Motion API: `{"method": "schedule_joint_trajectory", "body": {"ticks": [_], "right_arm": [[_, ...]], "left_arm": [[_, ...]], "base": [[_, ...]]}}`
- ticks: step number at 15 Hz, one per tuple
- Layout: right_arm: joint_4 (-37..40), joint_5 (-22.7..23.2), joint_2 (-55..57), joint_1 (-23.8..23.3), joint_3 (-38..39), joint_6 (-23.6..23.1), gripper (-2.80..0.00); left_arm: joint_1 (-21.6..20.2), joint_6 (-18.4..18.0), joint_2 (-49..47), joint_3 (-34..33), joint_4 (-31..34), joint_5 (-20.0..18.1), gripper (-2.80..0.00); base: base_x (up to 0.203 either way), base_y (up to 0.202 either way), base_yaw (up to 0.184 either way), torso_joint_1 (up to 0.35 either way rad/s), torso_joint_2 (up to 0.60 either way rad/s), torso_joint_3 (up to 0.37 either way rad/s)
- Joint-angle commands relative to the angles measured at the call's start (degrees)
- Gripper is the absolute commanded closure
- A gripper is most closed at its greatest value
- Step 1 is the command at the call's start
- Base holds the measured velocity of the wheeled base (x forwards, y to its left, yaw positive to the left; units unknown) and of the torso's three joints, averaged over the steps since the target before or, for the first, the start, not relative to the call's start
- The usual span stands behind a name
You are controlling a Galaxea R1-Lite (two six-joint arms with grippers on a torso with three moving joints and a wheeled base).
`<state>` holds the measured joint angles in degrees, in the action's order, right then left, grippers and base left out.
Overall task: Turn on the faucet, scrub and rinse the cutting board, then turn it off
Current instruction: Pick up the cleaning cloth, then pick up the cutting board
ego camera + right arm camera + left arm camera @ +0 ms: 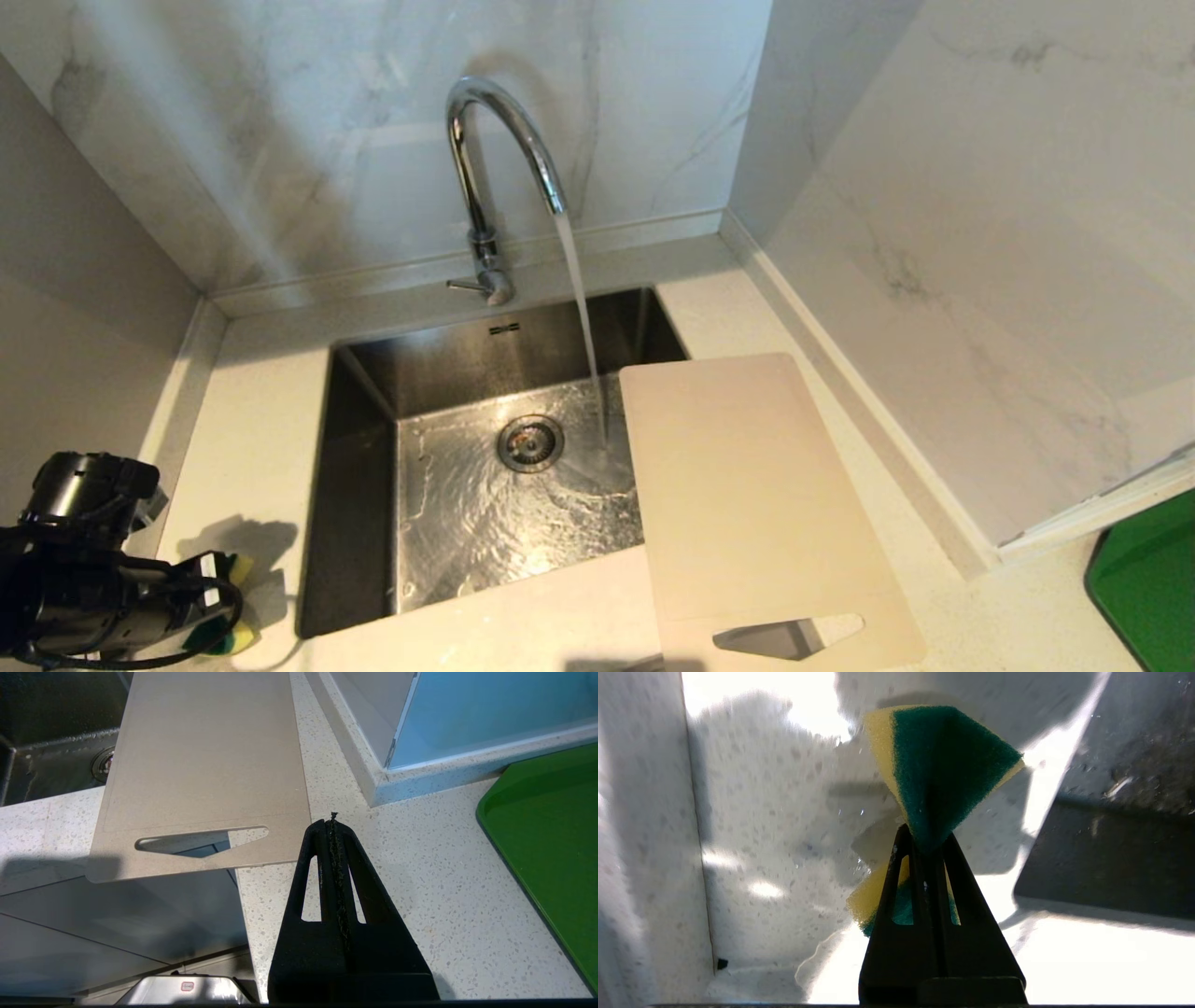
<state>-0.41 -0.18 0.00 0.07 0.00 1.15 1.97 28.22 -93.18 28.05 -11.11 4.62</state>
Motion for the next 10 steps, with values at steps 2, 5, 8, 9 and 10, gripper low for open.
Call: {"method": "schedule_joint_trajectory", "body": {"ticks": [2,5,8,9,10], "right_arm": [[-0.02,0.01,0.0,0.01,0.0,0.0,0.0],[-0.02,0.01,0.0,0.01,0.0,0.0,0.0],[-0.02,0.01,0.0,0.01,0.0,0.0,0.0],[-0.02,0.01,0.0,0.01,0.0,0.0,0.0],[-0.02,0.01,0.0,0.01,0.0,0.0,0.0]], "left_arm": [[-0.81,-0.92,3.22,2.91,2.21,0.12,0.0],[-2.22,-3.99,7.76,5.57,5.81,0.13,0.0],[-3.14,-8.43,12.55,8.37,8.51,0.28,0.0],[-3.19,-9.58,13.98,9.19,8.86,0.29,0.0],[-3.39,-10.97,15.37,9.89,9.06,0.3,0.0]], "base": [[0.0,0.0,0.0,0.0,0.0,0.0],[0.0,0.0,0.0,0.0,0.0,0.0],[0.0,0.0,0.0,0.0,0.0,0.0],[0.0,0.0,0.0,0.0,0.0,0.0],[0.0,0.0,0.0,0.0,0.0,0.0]]}}
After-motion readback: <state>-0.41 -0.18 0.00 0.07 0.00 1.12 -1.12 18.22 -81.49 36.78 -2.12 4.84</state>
